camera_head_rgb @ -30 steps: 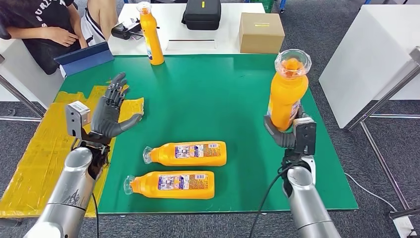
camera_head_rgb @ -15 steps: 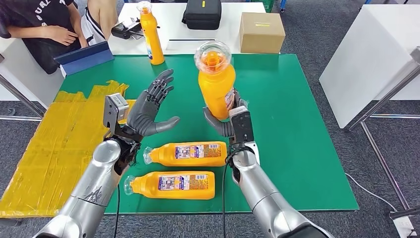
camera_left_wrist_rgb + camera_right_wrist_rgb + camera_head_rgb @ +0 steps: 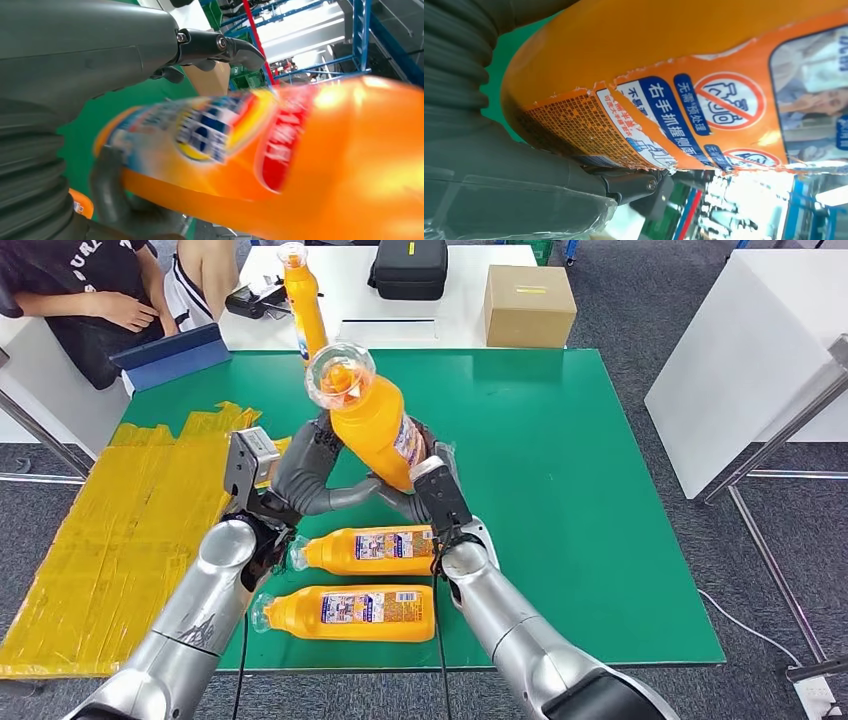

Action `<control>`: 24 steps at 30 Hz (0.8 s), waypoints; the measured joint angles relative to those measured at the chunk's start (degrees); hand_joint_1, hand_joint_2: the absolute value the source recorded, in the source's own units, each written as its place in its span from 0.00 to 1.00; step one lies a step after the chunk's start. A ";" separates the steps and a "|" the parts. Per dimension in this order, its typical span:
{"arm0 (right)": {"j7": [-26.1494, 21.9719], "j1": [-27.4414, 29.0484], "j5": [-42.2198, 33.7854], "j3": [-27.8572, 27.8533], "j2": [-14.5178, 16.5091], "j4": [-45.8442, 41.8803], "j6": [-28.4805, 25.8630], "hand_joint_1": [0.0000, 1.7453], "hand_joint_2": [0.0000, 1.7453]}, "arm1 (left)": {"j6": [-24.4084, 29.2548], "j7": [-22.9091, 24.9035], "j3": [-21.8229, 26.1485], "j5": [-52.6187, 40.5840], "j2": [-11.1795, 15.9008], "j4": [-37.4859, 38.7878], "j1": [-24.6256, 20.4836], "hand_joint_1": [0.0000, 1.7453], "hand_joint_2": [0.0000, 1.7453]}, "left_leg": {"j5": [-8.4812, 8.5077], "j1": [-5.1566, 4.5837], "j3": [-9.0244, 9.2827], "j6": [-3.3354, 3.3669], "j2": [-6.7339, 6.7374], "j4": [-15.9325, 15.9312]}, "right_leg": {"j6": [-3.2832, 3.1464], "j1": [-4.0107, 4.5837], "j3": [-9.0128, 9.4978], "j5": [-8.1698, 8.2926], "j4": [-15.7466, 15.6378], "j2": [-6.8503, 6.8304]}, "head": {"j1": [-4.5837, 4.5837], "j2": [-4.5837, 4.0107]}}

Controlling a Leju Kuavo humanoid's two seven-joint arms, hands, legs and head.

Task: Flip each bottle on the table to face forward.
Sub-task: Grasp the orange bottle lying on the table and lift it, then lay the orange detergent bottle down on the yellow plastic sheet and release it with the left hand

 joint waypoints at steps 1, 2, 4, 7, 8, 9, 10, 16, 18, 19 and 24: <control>0.14 -0.13 0.15 0.38 0.22 0.43 0.19 1.00 1.00 | 0.10 0.02 -0.16 0.09 -0.08 0.01 -0.17 0.00 1.00 | 0.00 0.00 0.00 0.00 0.00 0.00 | 0.00 0.00 -0.01 0.00 0.00 0.00 | 0.00 0.00; 0.38 -0.23 0.27 0.83 0.47 0.84 0.30 1.00 1.00 | 0.18 0.02 -0.27 0.22 -0.16 0.03 -0.34 0.00 1.00 | 0.00 0.00 0.00 0.00 0.00 0.00 | 0.00 0.00 -0.01 0.00 0.00 0.00 | 0.00 0.00; 1.07 -0.36 0.37 1.99 0.89 1.48 0.26 1.00 1.00 | 0.34 0.03 -0.49 0.62 -0.31 0.09 -0.69 0.00 1.00 | 0.00 0.01 0.00 0.00 0.01 0.00 | 0.00 0.00 -0.03 0.00 0.00 0.01 | -0.01 0.00; 2.02 -0.40 -0.30 4.12 1.23 2.16 0.03 1.00 1.00 | 0.55 0.03 -0.82 1.11 -0.45 0.17 -0.99 0.00 1.00 | 0.00 0.02 0.00 0.00 0.01 -0.01 | 0.00 0.00 -0.04 0.00 0.00 0.01 | -0.01 0.00; 2.26 -0.41 -0.65 4.79 1.30 2.37 -0.02 1.00 1.00 | 0.62 0.03 -0.88 1.29 -0.47 0.19 -1.03 0.00 1.00 | 0.00 0.02 0.00 0.00 0.01 -0.01 | 0.00 0.00 -0.04 0.00 0.00 0.01 | -0.01 0.00; 2.45 -0.41 -1.00 5.44 1.35 2.56 -0.07 1.00 1.00 | 0.70 0.04 -0.91 1.49 -0.50 0.20 -1.05 0.00 1.00 | 0.00 0.02 0.00 0.00 0.01 -0.01 | 0.00 0.01 -0.04 0.00 0.00 0.01 | -0.01 0.00; 2.63 -0.42 -1.33 6.02 1.39 2.73 -0.12 1.00 1.00 | 0.75 0.04 -0.91 1.68 -0.50 0.20 -1.05 0.00 1.00 | 0.00 0.02 0.00 0.00 0.01 -0.01 | 0.00 0.01 -0.04 0.00 0.00 0.01 | -0.01 0.00; 3.86 -0.66 -3.41 8.98 1.39 3.30 -0.20 1.00 1.00 | 1.01 0.20 -0.82 2.64 -0.50 0.55 -1.07 0.00 1.00 | 0.00 0.02 0.00 0.00 0.01 -0.01 | 0.00 0.00 -0.04 0.00 0.00 0.01 | -0.01 0.00; 4.26 -0.73 -4.06 9.92 1.39 3.35 -0.29 1.00 1.00 | 1.07 0.22 -0.73 2.78 -0.50 0.64 -1.09 0.00 1.00 | 0.00 0.01 -0.01 0.00 0.01 0.00 | 0.00 0.00 -0.04 0.00 0.00 0.01 | 0.00 0.00; 4.43 -0.79 -4.32 10.41 1.39 3.38 -0.42 1.00 1.00 | 1.08 0.22 -0.70 2.86 -0.50 0.67 -1.12 0.00 1.00 | 0.00 0.01 -0.01 0.00 0.01 0.00 | 0.00 0.00 -0.04 0.00 0.00 0.01 | 0.00 0.00; 5.18 -1.48 -6.29 13.42 1.37 3.58 -1.70 1.00 1.00 | 1.08 0.17 -0.67 3.30 -0.51 1.12 -1.56 0.00 1.00 | 0.00 0.01 -0.02 0.00 0.01 0.00 | 0.00 0.00 -0.05 0.00 0.00 0.01 | 0.01 0.00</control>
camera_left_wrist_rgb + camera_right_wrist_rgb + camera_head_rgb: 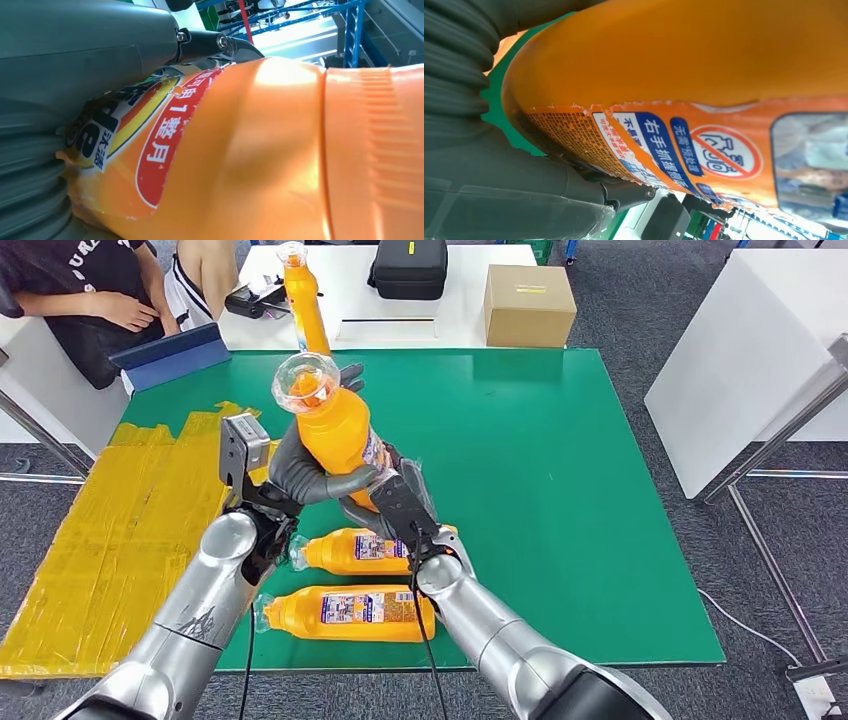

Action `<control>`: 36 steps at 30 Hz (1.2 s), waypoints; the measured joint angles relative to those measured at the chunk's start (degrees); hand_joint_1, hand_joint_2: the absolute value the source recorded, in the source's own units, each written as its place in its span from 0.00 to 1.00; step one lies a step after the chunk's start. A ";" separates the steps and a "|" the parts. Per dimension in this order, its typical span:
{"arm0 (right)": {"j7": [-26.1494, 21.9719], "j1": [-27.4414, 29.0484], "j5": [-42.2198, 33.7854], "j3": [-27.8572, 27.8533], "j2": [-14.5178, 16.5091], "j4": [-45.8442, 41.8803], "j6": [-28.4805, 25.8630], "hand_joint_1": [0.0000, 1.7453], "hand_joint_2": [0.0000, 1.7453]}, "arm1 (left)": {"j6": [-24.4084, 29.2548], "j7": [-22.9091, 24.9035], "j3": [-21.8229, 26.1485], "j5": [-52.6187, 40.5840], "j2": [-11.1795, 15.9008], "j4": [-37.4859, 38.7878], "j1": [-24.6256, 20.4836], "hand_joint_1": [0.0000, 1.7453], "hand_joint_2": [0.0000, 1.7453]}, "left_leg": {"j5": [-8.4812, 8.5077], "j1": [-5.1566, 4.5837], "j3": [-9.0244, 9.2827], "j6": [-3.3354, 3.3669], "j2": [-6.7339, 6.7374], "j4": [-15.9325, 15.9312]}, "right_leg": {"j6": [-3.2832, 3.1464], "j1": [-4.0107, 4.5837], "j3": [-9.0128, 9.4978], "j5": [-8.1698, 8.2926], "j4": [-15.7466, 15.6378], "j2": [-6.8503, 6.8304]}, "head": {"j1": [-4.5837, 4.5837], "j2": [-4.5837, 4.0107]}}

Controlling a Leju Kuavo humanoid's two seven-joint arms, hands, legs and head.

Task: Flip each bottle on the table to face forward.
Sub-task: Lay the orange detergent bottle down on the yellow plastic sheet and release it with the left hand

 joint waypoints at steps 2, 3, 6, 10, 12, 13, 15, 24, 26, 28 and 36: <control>0.11 -0.33 -0.97 1.14 -0.03 0.04 -0.42 1.00 1.00 | -0.01 -0.21 0.01 0.13 -0.01 0.36 -0.21 0.03 1.00 | 0.00 0.00 0.00 0.00 0.00 0.00 | 0.00 0.00 0.00 0.00 0.00 0.00 | -0.01 0.00; 0.12 -0.49 -1.40 1.64 -0.06 0.11 -0.58 1.00 1.00 | -0.02 -0.39 0.01 0.21 -0.01 0.55 -0.31 0.28 1.00 | 0.00 0.00 0.00 0.00 0.00 0.00 | 0.00 0.00 0.00 0.00 0.00 0.00 | -0.01 0.00; 0.12 -1.19 -2.39 3.12 -0.22 0.64 -1.06 1.00 1.00 | -0.11 -1.04 0.01 0.50 -0.02 1.31 -0.74 0.99 1.00 | 0.00 0.00 0.00 0.00 0.00 0.00 | 0.00 0.00 0.00 0.00 0.00 0.00 | -0.01 0.00; 0.09 -1.77 -3.11 4.25 -0.32 1.36 -1.24 1.00 1.00 | -0.48 -1.53 0.14 0.96 -0.03 1.99 -0.99 1.00 1.00 | 0.00 0.00 0.00 0.00 0.00 0.00 | 0.00 0.00 0.00 0.00 0.00 0.00 | -0.01 0.00; 0.07 -1.82 -3.22 4.47 -0.32 1.61 -1.28 1.00 1.00 | -0.60 -1.62 0.23 1.11 -0.03 2.21 -0.99 1.00 1.00 | 0.00 0.00 0.00 0.00 0.00 0.00 | 0.00 0.00 -0.01 0.00 0.00 0.00 | -0.01 0.00; 0.06 -1.85 -3.23 4.55 -0.32 1.71 -1.29 1.00 1.00 | -0.62 -1.66 0.27 1.13 -0.03 2.31 -0.99 1.00 1.00 | 0.00 0.00 0.00 0.00 0.00 0.00 | 0.00 0.00 -0.01 0.00 0.00 0.00 | -0.01 0.00; 0.03 -1.89 -3.25 4.68 -0.32 1.86 -1.30 1.00 1.00 | -0.63 -1.70 0.31 1.16 -0.03 2.40 -0.99 1.00 1.00 | 0.00 0.00 0.00 0.00 0.00 0.00 | 0.00 0.00 -0.01 0.00 0.00 0.00 | -0.01 0.00; -0.04 -1.89 -3.22 4.92 -0.32 1.95 -1.30 1.00 1.00 | -0.66 -1.72 0.37 1.20 -0.04 2.44 -1.01 1.00 1.00 | 0.00 0.00 0.00 0.00 0.00 0.00 | 0.00 0.00 -0.01 0.00 0.00 0.00 | -0.01 0.00; -0.09 -1.90 -3.31 5.03 -0.32 1.98 -1.31 1.00 1.00 | -0.77 -1.71 0.39 1.45 -0.05 2.44 -1.01 1.00 1.00 | 0.00 0.00 0.00 0.00 0.00 0.00 | 0.00 0.00 -0.01 0.00 0.00 0.00 | -0.01 0.00; -0.15 -1.93 -3.43 5.16 -0.32 2.04 -1.37 1.00 1.00 | -0.93 -1.62 0.48 1.86 -0.05 2.44 -1.01 1.00 1.00 | 0.00 0.00 0.00 0.00 0.00 0.00 | 0.00 0.00 -0.01 0.00 0.00 0.00 | -0.01 0.00; -0.32 -1.98 -3.43 5.38 -0.30 2.26 -2.32 0.96 1.00 | -0.86 -0.94 0.61 3.03 -0.10 2.44 -1.00 1.00 1.00 | 0.00 0.00 0.00 0.00 0.00 0.00 | 0.00 0.00 -0.01 0.00 0.00 0.00 | -0.01 0.00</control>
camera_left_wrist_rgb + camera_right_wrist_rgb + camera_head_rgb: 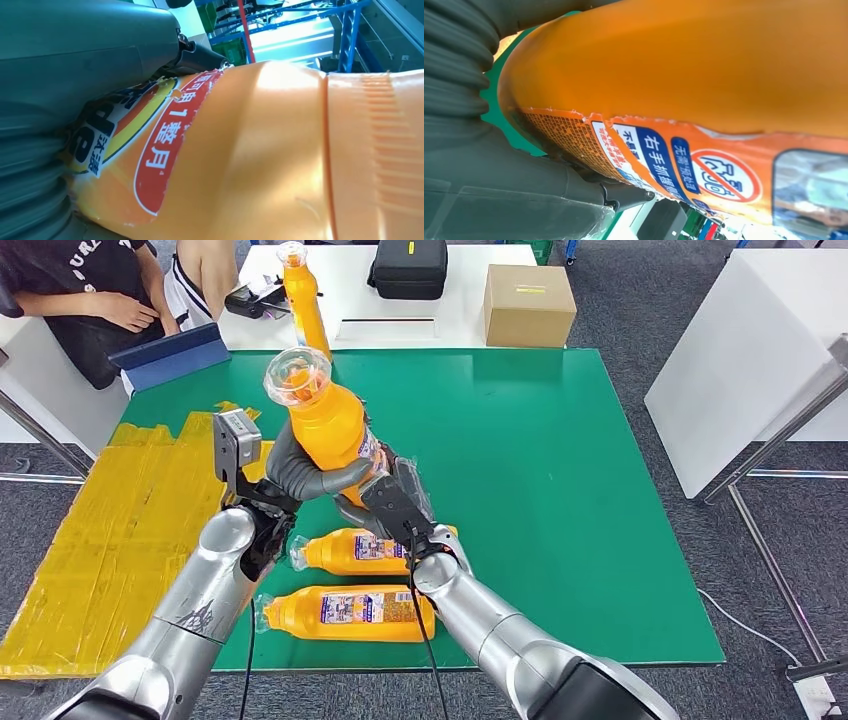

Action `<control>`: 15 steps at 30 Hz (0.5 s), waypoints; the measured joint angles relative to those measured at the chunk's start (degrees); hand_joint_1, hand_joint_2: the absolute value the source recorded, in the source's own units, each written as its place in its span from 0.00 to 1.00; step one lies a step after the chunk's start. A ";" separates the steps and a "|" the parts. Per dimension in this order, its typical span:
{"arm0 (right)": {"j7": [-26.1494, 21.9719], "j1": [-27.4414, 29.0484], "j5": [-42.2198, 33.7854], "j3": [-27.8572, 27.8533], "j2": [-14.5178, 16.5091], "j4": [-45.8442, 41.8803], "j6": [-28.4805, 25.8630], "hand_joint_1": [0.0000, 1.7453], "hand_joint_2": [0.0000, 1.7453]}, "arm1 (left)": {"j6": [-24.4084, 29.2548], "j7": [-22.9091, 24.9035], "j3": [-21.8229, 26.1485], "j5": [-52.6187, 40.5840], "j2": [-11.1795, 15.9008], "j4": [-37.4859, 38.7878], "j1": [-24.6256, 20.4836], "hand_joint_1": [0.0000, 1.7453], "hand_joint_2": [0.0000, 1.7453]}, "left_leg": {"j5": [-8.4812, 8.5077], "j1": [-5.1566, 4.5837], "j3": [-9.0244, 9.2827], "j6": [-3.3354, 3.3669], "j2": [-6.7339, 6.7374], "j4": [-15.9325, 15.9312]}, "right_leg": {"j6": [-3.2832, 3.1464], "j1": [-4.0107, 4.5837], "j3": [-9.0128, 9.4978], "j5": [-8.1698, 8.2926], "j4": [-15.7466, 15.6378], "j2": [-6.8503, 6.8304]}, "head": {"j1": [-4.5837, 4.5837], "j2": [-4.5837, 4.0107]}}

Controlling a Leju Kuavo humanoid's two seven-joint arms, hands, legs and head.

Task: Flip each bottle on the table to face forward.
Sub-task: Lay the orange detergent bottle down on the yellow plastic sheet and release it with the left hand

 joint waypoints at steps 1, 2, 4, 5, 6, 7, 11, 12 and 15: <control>-0.15 0.00 0.05 -0.03 -0.01 0.13 -0.05 0.77 1.00 | 0.17 0.03 0.01 0.05 -0.05 -0.01 0.01 1.00 1.00 | 0.00 0.00 0.00 0.00 0.00 0.00 | 0.00 0.00 0.00 0.00 0.00 0.00 | 0.00 0.00; -0.38 -0.01 0.14 -0.07 -0.01 0.30 -0.09 0.52 1.00 | 0.37 0.05 0.01 0.15 -0.11 -0.01 0.02 1.00 1.00 | 0.00 0.00 0.00 0.00 0.00 0.00 | 0.00 0.00 0.00 0.00 0.00 0.00 | 0.01 0.00; -1.04 -0.02 0.53 -0.25 -0.02 0.57 -0.14 0.06 1.00 | 0.77 0.08 0.03 0.43 -0.18 -0.05 0.03 1.00 1.00 | 0.00 0.00 0.00 0.00 0.00 0.00 | 0.00 0.00 0.00 0.00 0.00 0.00 | 0.01 0.00; -1.46 -0.03 1.00 -0.35 -0.01 0.65 -0.14 0.00 1.00 | 1.03 0.11 0.06 0.65 -0.19 -0.10 0.04 1.00 1.00 | 0.00 0.00 0.00 0.00 0.01 0.00 | 0.00 0.00 0.00 0.00 0.00 0.00 | 0.01 0.00; -1.84 0.00 1.60 -0.49 -0.01 0.64 -0.10 0.00 1.00 | 1.26 0.14 0.13 0.87 -0.19 -0.17 0.08 1.00 1.00 | 0.00 0.00 0.00 0.00 0.01 0.00 | 0.00 0.00 0.00 0.00 0.00 0.00 | -0.01 0.00; -2.15 0.05 2.34 -0.65 -0.02 0.56 -0.05 0.00 1.00 | 1.48 0.17 0.26 1.08 -0.19 -0.29 0.14 1.00 1.00 | 0.00 0.00 0.00 0.00 0.01 0.00 | 0.00 0.00 0.00 0.00 0.00 0.00 | 0.01 0.00; -2.51 0.84 5.18 -2.03 -0.21 -1.15 0.36 0.00 1.00 | 2.37 0.17 1.52 1.59 -0.18 -1.09 0.61 1.00 1.00 | 0.00 0.00 -0.01 0.00 0.01 0.00 | 0.00 0.00 0.00 0.00 0.00 0.00 | 0.01 0.00; -2.52 1.21 5.79 -2.50 -0.32 -2.00 0.53 0.00 1.00 | 2.69 0.10 1.95 1.57 -0.17 -1.34 0.74 1.00 1.00 | 0.00 0.00 -0.01 0.00 0.01 0.00 | 0.00 0.00 0.00 0.00 0.00 0.00 | 0.01 0.00; -2.43 2.73 7.35 -3.96 -0.85 -5.12 1.16 0.00 1.00 | 4.43 -0.67 3.22 0.11 -0.05 -2.20 1.00 1.00 1.00 | 0.00 0.00 -0.02 0.00 0.00 0.00 | 0.00 0.00 -0.01 0.00 0.00 0.00 | 0.00 0.00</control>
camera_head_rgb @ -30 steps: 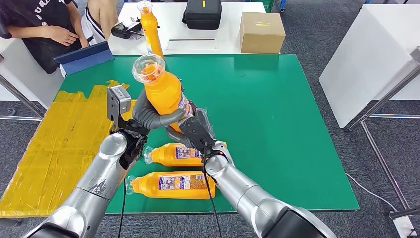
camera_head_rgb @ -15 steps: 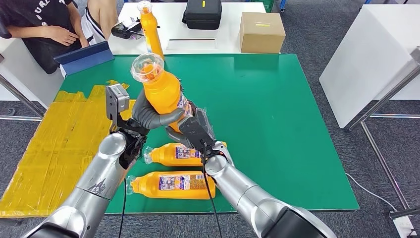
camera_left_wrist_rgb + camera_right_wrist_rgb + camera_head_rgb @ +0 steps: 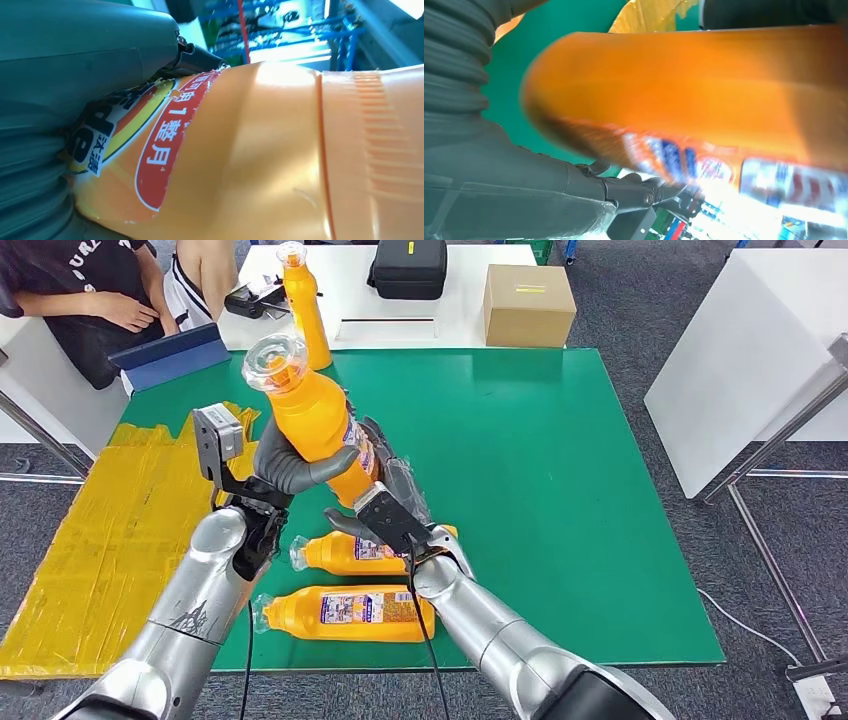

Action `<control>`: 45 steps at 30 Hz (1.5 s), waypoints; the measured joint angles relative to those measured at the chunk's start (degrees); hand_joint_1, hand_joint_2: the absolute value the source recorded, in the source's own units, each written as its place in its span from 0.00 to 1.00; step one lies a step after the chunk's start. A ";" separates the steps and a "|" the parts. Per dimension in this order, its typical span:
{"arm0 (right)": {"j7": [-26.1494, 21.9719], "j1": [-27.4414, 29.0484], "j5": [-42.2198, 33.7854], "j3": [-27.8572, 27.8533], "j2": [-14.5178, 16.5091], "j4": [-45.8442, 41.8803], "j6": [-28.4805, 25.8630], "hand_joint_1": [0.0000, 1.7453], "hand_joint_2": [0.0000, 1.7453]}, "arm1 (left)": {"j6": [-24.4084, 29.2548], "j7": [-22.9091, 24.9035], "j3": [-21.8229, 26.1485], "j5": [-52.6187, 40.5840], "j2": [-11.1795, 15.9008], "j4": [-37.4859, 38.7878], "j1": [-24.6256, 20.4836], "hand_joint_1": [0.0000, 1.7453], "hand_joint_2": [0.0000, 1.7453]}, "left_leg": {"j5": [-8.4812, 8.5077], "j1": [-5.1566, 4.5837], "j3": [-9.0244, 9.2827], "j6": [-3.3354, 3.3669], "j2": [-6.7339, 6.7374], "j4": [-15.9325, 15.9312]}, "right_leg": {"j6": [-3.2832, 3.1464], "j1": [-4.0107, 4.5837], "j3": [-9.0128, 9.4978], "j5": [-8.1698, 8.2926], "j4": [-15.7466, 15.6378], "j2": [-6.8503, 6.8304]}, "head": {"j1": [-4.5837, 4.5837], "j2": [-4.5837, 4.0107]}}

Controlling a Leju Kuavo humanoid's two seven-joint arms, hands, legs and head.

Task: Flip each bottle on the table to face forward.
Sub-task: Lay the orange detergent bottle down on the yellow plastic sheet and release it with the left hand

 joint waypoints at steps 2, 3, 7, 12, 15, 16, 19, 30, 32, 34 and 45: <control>0.58 1.24 1.22 -1.03 -0.53 -2.78 0.13 0.00 1.00 | 2.30 -0.69 0.94 -2.67 0.23 -0.67 0.04 1.00 1.00 | 0.00 0.00 0.00 0.00 0.00 0.00 | 0.00 0.00 0.00 0.00 0.00 0.00 | 0.00 0.00; 1.14 2.01 2.15 -1.53 -0.91 -4.61 0.04 0.00 1.00 | 4.08 -0.99 1.50 -4.69 0.42 -1.03 0.07 1.00 1.00 | 0.00 0.00 -0.01 0.00 0.00 0.00 | 0.00 0.00 0.00 0.00 0.00 0.00 | 0.01 0.00; 4.90 6.20 8.46 -2.89 -3.39 -14.32 -1.13 0.00 1.00 | 12.85 -1.87 4.40 -14.45 1.62 -2.08 0.35 1.00 1.00 | 0.00 0.00 0.00 0.00 0.00 0.00 | 0.00 0.00 0.00 0.00 0.00 0.00 | 0.01 0.00; 12.20 12.75 21.77 -4.00 -8.64 -30.02 -2.70 0.00 1.00 | 23.91 -2.43 9.27 -29.51 4.65 -2.10 1.20 1.00 1.00 | -0.01 0.00 -0.01 0.00 0.01 0.00 | 0.00 0.00 -0.03 0.00 0.00 0.00 | 0.01 0.00; 16.35 16.07 29.55 -5.19 -12.16 -38.97 -2.99 0.00 1.00 | 30.52 -0.22 11.74 -44.16 6.77 -1.59 1.36 1.00 1.00 | -0.01 0.00 -0.03 -0.01 0.01 0.00 | 0.00 0.00 -0.06 -0.01 -0.01 0.00 | 0.01 0.00; 17.30 16.86 31.31 -5.65 -13.23 -41.33 -3.00 0.00 1.00 | 32.13 0.72 12.27 -48.86 7.45 -1.19 1.34 1.00 1.00 | -0.01 -0.01 -0.03 -0.01 0.00 0.00 | 0.00 0.00 -0.06 -0.01 -0.01 0.00 | 0.01 0.00; 18.76 18.99 34.76 -7.13 -16.28 -47.04 -3.40 0.00 1.00 | 35.80 3.64 12.97 -60.72 9.37 1.05 0.90 1.00 1.00 | -0.01 -0.01 -0.03 0.00 -0.02 0.00 | 0.00 0.00 -0.05 -0.01 -0.02 -0.02 | 0.02 0.00; 21.37 22.29 39.45 -12.37 -24.24 -55.89 -4.97 0.00 1.00 | 42.16 10.13 12.11 -81.92 14.19 14.49 -3.07 1.00 1.00 | 0.02 -0.07 -0.02 0.05 0.03 0.03 | 0.04 -0.01 -0.05 0.03 -0.02 0.03 | 0.01 0.00; 21.93 22.79 39.98 -13.08 -25.18 -56.61 -5.01 0.00 1.00 | 41.24 9.66 11.64 -83.06 14.63 15.73 -3.42 1.00 1.00 | 0.02 -0.07 -0.03 0.04 0.03 0.03 | 0.04 -0.01 -0.06 0.02 -0.02 0.03 | 0.01 0.00; 22.50 23.51 40.20 -14.19 -26.27 -57.34 -4.93 0.00 1.00 | 39.93 9.05 10.90 -84.51 15.09 17.08 -3.78 1.00 1.00 | 0.02 -0.06 -0.04 0.04 0.02 0.03 | 0.04 -0.01 -0.06 0.02 -0.02 0.02 | 0.01 0.00; 22.79 26.21 38.32 -21.14 -30.47 -58.75 -2.03 0.00 1.00 | 35.58 2.09 6.74 -86.78 17.15 24.95 -4.92 1.00 1.00 | 0.02 -0.06 -0.05 0.05 0.01 0.02 | 0.04 -0.01 -0.05 0.02 -0.02 0.02 | 0.01 0.00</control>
